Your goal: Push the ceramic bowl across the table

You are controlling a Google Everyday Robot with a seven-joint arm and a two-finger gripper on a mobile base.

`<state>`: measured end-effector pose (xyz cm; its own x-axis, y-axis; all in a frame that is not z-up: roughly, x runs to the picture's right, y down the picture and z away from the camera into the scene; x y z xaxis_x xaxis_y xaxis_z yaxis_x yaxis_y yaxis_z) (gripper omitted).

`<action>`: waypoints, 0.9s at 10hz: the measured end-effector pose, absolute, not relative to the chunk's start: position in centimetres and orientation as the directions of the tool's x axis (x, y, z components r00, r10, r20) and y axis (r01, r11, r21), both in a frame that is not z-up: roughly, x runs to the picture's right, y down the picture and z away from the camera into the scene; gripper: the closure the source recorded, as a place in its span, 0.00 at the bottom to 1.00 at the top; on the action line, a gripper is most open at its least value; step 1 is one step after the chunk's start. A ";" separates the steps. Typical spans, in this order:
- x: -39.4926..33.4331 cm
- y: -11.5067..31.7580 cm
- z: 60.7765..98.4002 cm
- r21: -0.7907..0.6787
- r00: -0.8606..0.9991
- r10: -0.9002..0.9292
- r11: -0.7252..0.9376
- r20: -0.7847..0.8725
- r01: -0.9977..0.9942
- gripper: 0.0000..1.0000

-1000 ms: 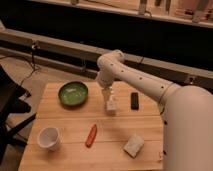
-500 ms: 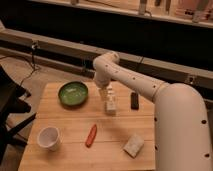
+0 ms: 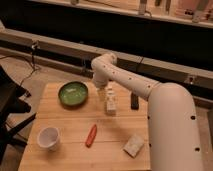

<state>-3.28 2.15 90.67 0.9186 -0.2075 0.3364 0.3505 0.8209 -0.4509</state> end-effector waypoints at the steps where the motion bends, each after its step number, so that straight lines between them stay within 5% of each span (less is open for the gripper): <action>1: -3.5 2.3 91.0 -0.452 0.917 -0.209 0.818 0.340 0.355 0.39; 6: -4.0 2.4 92.4 -0.460 0.915 -0.186 0.818 0.357 0.346 0.92; 9: -5.0 2.3 92.9 -0.440 0.906 -0.195 0.822 0.376 0.360 1.00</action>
<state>-5.00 2.34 92.94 0.9059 -0.1955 0.3756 0.3600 0.8224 -0.4404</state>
